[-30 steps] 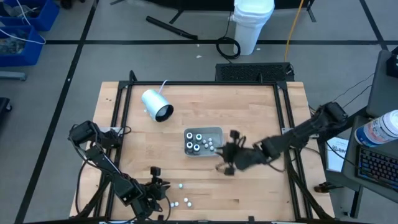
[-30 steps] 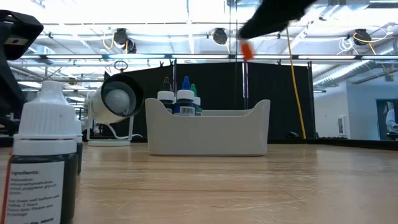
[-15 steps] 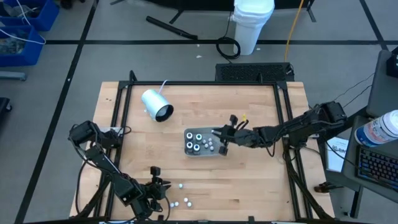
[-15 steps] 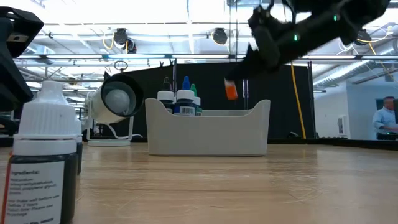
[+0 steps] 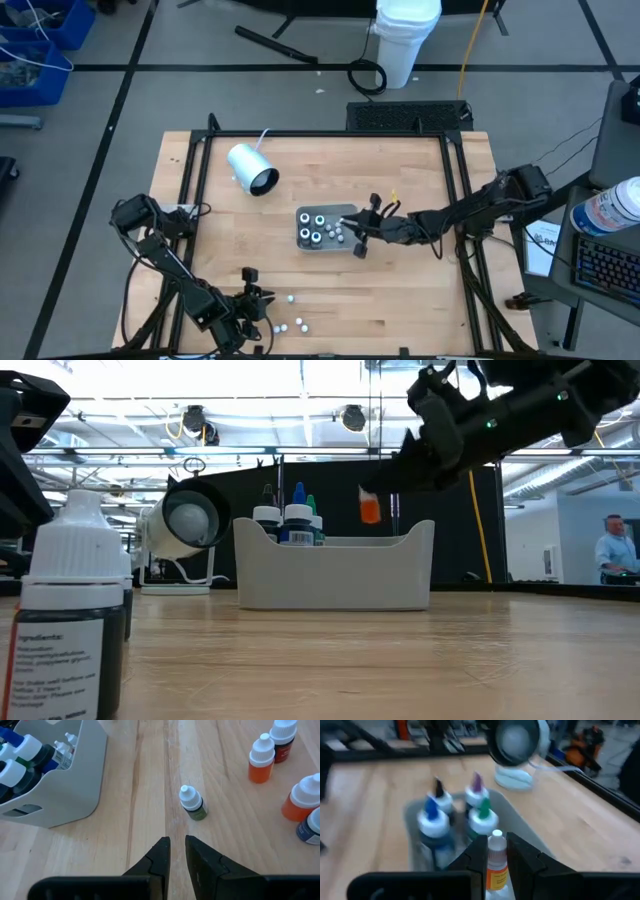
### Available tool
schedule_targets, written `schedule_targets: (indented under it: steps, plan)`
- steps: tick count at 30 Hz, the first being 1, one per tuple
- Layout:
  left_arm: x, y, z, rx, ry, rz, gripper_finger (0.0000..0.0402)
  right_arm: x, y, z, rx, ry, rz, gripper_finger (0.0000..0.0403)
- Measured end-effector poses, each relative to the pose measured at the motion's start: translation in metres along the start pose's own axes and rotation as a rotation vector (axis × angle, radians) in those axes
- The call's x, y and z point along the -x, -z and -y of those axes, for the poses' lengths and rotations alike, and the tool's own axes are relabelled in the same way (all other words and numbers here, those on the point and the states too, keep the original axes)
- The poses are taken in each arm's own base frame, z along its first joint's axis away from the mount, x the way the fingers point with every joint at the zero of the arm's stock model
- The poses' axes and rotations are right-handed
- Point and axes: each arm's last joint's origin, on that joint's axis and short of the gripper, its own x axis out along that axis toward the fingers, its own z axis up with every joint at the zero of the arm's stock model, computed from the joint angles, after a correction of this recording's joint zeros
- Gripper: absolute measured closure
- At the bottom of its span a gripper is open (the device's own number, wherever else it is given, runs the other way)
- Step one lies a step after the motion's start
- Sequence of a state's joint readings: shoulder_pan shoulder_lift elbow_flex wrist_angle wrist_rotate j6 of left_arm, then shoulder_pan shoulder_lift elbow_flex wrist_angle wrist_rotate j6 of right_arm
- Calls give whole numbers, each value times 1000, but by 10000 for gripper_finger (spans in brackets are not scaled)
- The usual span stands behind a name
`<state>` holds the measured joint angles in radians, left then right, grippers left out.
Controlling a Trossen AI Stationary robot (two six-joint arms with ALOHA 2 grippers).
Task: Pick & Place food coloring
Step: Put the small orange food coloring bottle into the gray bin
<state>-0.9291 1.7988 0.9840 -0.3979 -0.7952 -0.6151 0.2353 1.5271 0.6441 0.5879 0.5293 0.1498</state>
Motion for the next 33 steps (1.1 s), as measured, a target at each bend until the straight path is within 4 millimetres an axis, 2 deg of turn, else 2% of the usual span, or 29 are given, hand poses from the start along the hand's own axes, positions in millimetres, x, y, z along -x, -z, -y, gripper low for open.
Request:
schedule_targets:
  steps: [3,9,16,25,33]
  plan:
    - [0,0,0,1,0,0,334,-7,7,-9,-18,-3,38,360]
    - [0,0,0,16,1,-1,334,-14,24,-13,31,177,32,360]
    - [0,0,0,7,0,-2,334,-24,25,-11,28,114,84,360]
    - [0,0,0,7,1,-3,334,-40,36,-1,-6,126,92,360]
    - [0,0,0,13,3,-4,334,-43,37,1,-13,133,108,360]
